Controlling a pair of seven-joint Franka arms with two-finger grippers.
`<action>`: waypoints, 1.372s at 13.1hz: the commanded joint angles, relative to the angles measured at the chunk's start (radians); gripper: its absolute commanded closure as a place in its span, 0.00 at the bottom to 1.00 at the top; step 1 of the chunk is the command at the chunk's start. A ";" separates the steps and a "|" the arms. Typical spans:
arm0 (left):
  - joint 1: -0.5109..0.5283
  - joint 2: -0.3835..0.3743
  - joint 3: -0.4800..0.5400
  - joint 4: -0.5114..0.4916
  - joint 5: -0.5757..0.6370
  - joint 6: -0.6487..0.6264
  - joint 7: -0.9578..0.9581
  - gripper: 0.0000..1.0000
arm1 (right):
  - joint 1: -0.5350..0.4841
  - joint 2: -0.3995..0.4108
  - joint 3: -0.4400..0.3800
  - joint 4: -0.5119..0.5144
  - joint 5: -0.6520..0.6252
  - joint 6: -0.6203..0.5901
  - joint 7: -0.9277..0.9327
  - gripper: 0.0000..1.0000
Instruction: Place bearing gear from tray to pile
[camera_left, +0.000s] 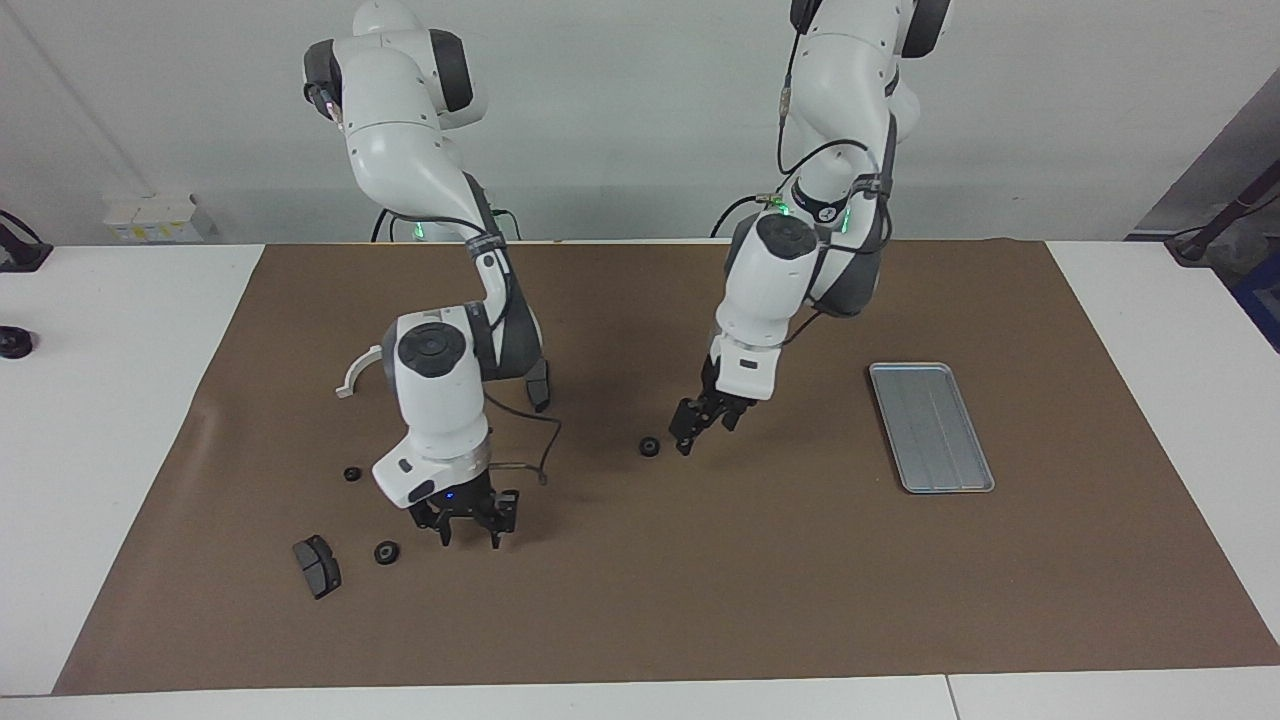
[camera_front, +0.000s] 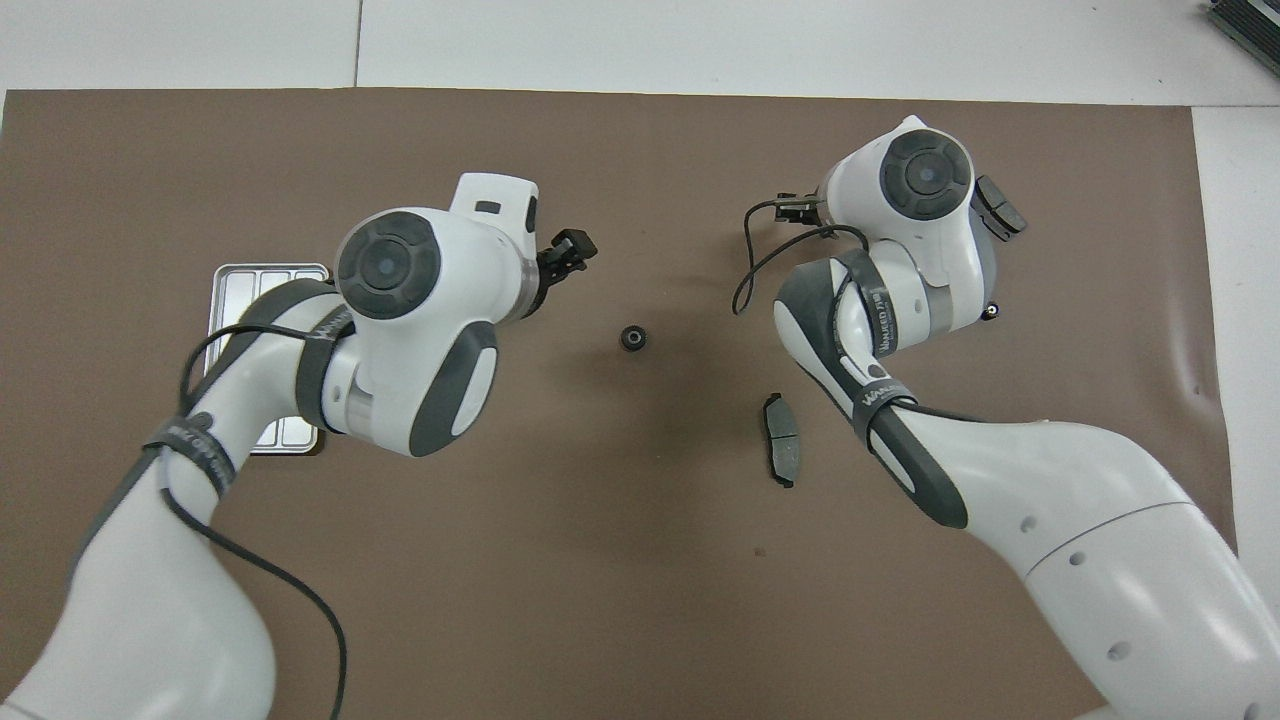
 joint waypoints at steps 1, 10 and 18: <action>0.125 -0.124 -0.008 -0.038 0.006 -0.175 0.234 0.00 | 0.098 0.005 -0.002 0.000 -0.006 0.062 0.065 0.29; 0.382 -0.284 -0.006 -0.023 0.135 -0.524 0.909 0.00 | 0.343 -0.089 -0.002 -0.201 -0.007 0.067 0.242 0.29; 0.379 -0.353 -0.019 0.113 0.134 -0.688 0.905 0.00 | 0.336 -0.112 -0.002 -0.226 -0.007 -0.026 0.241 0.69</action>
